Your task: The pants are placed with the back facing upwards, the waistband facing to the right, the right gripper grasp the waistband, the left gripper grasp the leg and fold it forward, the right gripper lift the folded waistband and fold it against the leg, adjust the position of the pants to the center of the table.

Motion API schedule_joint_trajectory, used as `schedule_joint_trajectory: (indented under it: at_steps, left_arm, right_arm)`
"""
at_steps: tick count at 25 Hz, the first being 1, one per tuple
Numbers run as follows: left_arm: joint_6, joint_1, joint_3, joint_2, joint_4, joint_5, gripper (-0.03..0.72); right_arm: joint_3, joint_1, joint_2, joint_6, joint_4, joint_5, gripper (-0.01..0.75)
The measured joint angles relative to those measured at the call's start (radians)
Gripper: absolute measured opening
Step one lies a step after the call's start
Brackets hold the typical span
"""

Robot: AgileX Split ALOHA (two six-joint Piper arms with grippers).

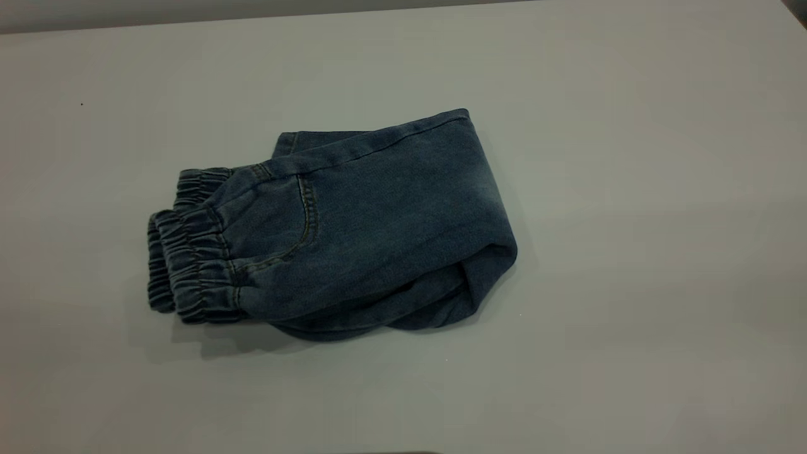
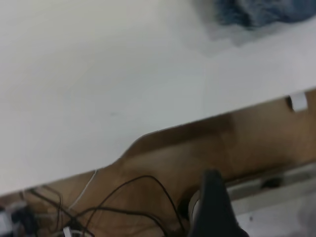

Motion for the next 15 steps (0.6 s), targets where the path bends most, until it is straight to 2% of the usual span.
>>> schedule_joint_trajectory:
  at_steps: [4,6,8,15]
  left_arm:
    - [0.000,0.090,0.000,-0.037,0.001,0.000,0.443]
    - [0.000,0.112,0.000,-0.072,0.001,0.001,0.443]
    - [0.000,0.118,0.000,-0.114,0.001,0.006,0.443]
    - [0.000,0.118,0.000,-0.256,0.000,0.014,0.443]
  right_arm:
    - [0.000,-0.199,-0.021,0.000,0.000,0.000,0.433]
    - [0.000,-0.259,-0.054,0.000,0.000,0.000,0.429]
    - [0.000,-0.285,-0.111,0.000,0.000,0.000,0.427]
    - [0.000,-0.287,-0.180,0.000,0.000,0.004,0.426]
